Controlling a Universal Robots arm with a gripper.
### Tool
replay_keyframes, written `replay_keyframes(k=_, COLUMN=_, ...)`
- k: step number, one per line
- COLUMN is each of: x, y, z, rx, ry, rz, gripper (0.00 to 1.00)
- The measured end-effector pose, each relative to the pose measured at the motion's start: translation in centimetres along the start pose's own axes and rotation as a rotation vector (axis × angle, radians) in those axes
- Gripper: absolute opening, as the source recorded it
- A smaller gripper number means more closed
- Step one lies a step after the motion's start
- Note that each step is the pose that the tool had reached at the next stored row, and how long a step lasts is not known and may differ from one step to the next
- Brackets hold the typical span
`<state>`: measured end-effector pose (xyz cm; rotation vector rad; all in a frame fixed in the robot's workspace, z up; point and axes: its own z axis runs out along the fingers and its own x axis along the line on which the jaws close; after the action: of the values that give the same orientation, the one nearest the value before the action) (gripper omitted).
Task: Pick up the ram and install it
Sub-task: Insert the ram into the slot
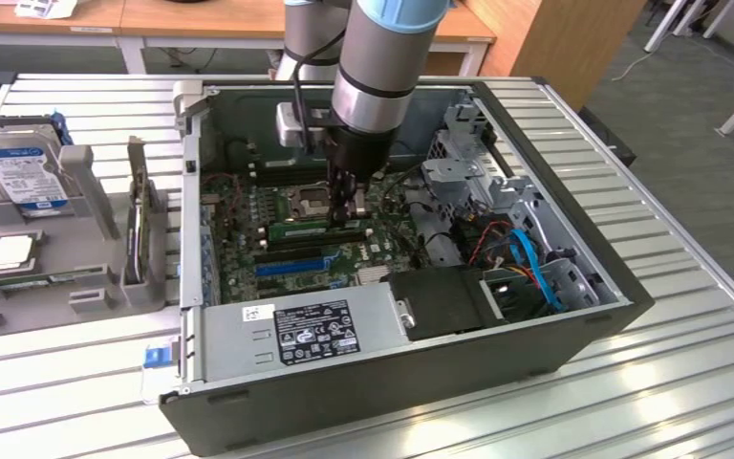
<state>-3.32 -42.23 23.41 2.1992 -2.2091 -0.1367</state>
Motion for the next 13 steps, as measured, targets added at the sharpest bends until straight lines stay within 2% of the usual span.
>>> replay_keyframes(k=13, x=0.00, y=-0.01, z=0.13, rx=0.0004, ry=-0.0003, rz=0.000, gripper=0.12)
